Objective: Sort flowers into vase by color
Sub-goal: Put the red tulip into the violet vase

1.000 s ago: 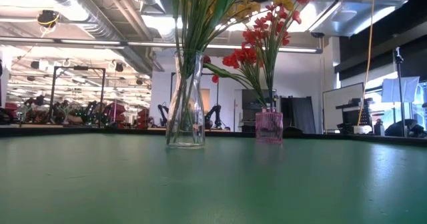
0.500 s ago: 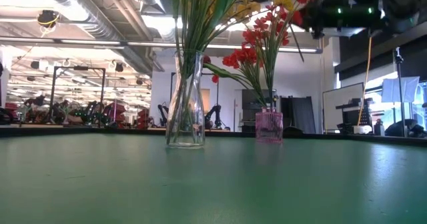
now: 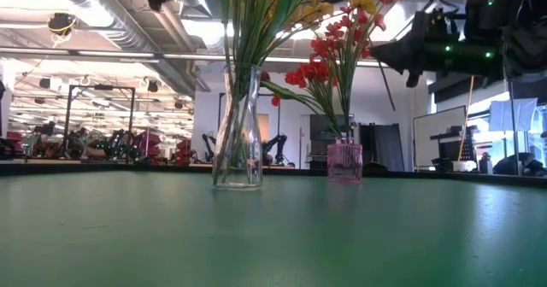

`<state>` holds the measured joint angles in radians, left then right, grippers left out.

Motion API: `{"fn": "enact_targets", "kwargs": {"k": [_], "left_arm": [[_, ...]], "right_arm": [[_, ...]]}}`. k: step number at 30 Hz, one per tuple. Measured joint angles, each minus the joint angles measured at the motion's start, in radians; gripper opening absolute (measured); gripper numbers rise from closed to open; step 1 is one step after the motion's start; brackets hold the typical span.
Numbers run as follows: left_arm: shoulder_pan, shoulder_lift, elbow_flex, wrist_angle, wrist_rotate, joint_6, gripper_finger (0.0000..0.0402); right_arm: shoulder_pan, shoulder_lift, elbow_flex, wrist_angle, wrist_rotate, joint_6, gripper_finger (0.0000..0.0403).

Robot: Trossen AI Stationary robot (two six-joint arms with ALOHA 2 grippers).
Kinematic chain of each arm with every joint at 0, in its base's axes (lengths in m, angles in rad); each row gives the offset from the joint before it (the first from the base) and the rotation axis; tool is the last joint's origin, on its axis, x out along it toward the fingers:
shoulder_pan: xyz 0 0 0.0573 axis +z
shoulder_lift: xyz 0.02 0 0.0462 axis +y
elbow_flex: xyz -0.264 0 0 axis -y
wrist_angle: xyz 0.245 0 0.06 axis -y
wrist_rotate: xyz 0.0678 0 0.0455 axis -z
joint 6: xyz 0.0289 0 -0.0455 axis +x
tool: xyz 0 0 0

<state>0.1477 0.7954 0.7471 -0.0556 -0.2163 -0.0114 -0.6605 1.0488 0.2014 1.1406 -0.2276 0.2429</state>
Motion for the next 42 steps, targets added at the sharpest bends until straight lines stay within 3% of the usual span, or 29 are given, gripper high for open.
{"fn": "enact_targets", "kwargs": {"k": [13,18,25,29,34,37,42], "left_arm": [[0.064,0.001,-0.086,0.067,0.059,-0.065,0.0121],[0.063,0.001,-0.086,0.067,0.096,-0.083,0.0121],[0.063,0.001,-0.086,0.064,0.104,-0.092,0.0121],[0.061,0.001,-0.086,0.041,0.104,-0.095,0.0121],[0.060,0.001,-0.086,0.021,0.104,-0.095,0.0121],[0.060,0.001,-0.086,0.021,0.104,-0.095,0.0121],[0.060,0.001,-0.086,0.021,0.103,-0.098,0.0121]], "right_arm": [[0.076,0.337,-0.012,0.421,0.020,0.038,0.0000],[0.085,0.445,0.017,0.434,0.060,0.030,0.0000],[0.080,0.506,0.103,0.429,-0.008,0.022,0.0000],[0.017,0.399,0.099,0.433,-0.093,0.043,0.0000],[-0.111,0.145,-0.001,0.379,-0.175,0.117,0.0000],[-0.187,-0.070,-0.062,0.171,-0.237,0.141,0.0000],[-0.230,-0.461,-0.075,-0.352,-0.261,0.077,0.0000]]}}
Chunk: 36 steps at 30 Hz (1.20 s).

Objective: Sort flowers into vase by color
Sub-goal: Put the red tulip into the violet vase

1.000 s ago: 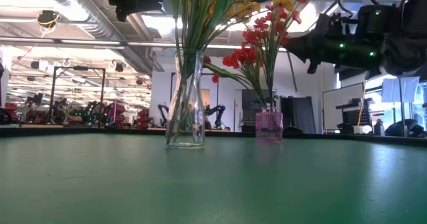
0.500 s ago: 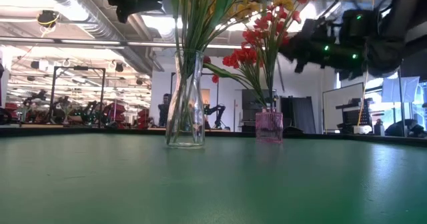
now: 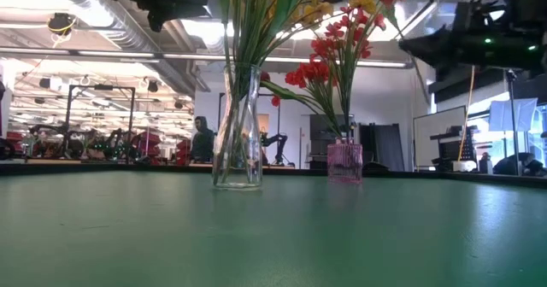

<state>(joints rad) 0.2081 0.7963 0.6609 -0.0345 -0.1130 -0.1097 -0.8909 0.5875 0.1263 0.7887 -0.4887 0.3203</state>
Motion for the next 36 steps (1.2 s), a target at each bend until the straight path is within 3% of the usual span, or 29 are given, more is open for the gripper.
{"fn": "enact_targets", "kwargs": {"k": [2,8,10,13,18,22,28,36], "left_arm": [[0.000,0.001,0.000,0.000,0.000,-0.014,0.0121],[0.000,0.002,0.000,-0.008,0.000,-0.023,0.0121],[0.000,0.002,0.000,-0.010,0.000,-0.023,0.0121],[0.000,0.002,0.000,-0.010,0.000,-0.023,0.0121],[-0.001,0.003,0.000,-0.010,-0.015,-0.041,0.0121],[-0.001,0.010,0.000,-0.011,-0.021,-0.044,0.0121],[-0.001,0.048,-0.001,-0.009,-0.029,-0.045,0.0121],[-0.001,0.125,-0.001,0.012,-0.030,-0.045,0.0121]], "right_arm": [[0.000,-0.146,0.005,-0.202,0.016,-0.057,0.0000],[0.000,-0.528,0.012,-0.577,0.132,-0.107,0.0000],[0.001,-0.587,0.009,-0.701,0.153,-0.115,0.0000],[0.020,-0.578,0.003,-0.774,0.181,-0.129,0.0000],[0.122,-0.556,-0.114,-0.548,0.213,-0.112,0.0000],[0.243,-0.533,-0.114,-0.518,0.354,-0.168,0.0000],[0.405,-0.478,-0.115,-0.388,0.460,-0.251,0.0000],[0.481,-0.310,-0.117,-0.194,0.493,-0.268,0.0000]]}}
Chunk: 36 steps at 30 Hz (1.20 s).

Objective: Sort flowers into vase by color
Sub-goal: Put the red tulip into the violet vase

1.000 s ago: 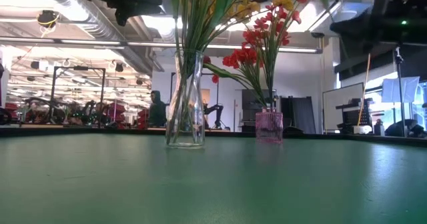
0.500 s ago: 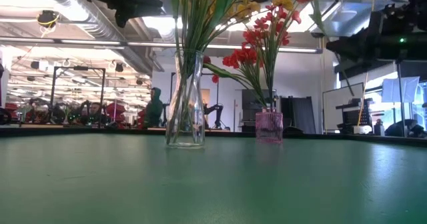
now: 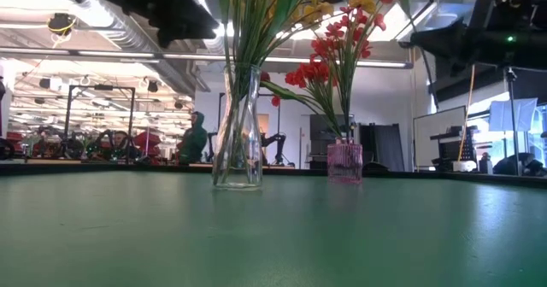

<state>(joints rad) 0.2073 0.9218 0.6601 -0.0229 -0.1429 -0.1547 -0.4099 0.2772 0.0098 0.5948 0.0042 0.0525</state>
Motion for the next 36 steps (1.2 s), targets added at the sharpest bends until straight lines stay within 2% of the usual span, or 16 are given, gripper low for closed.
{"fn": "enact_targets", "kwargs": {"k": [5,13,20,26,36], "left_arm": [[0.000,0.007,0.000,0.034,0.005,0.005,0.0121],[0.000,0.003,0.000,0.063,0.006,0.015,0.0121],[0.000,0.003,0.000,0.062,0.006,0.019,0.0121],[0.000,0.003,0.000,0.058,0.007,0.019,0.0121],[-0.001,0.003,0.000,0.058,0.007,0.026,0.0121]], "right_arm": [[-0.003,0.190,-0.001,0.202,0.005,-0.010,0.0000],[-0.056,0.606,-0.001,0.672,0.009,-0.003,0.0000],[-0.095,0.991,0.092,0.944,-0.075,0.072,0.0000],[-0.095,1.201,0.185,0.976,-0.077,0.086,0.0000],[-0.094,1.359,0.328,0.977,-0.139,0.127,0.0000]]}}
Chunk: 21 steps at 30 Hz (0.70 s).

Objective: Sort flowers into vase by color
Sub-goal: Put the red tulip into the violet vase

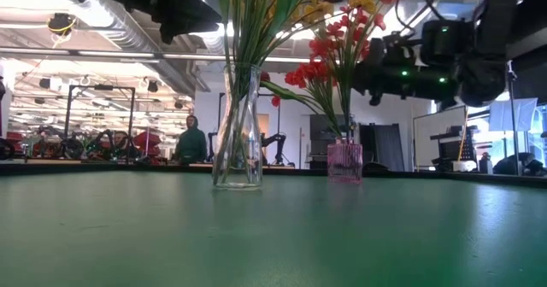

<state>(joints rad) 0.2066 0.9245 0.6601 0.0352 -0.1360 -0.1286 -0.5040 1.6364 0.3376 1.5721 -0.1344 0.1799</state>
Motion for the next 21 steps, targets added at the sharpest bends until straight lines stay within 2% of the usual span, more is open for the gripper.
{"fn": "enact_targets", "kwargs": {"k": [8,21], "left_arm": [[0.000,0.000,0.000,-0.002,0.000,0.000,0.0121],[0.000,0.000,0.000,-0.005,0.000,0.000,0.0121]], "right_arm": [[0.001,0.083,0.050,-0.002,-0.024,0.046,0.0000],[0.001,0.090,0.064,-0.002,-0.040,0.108,0.0000]]}}
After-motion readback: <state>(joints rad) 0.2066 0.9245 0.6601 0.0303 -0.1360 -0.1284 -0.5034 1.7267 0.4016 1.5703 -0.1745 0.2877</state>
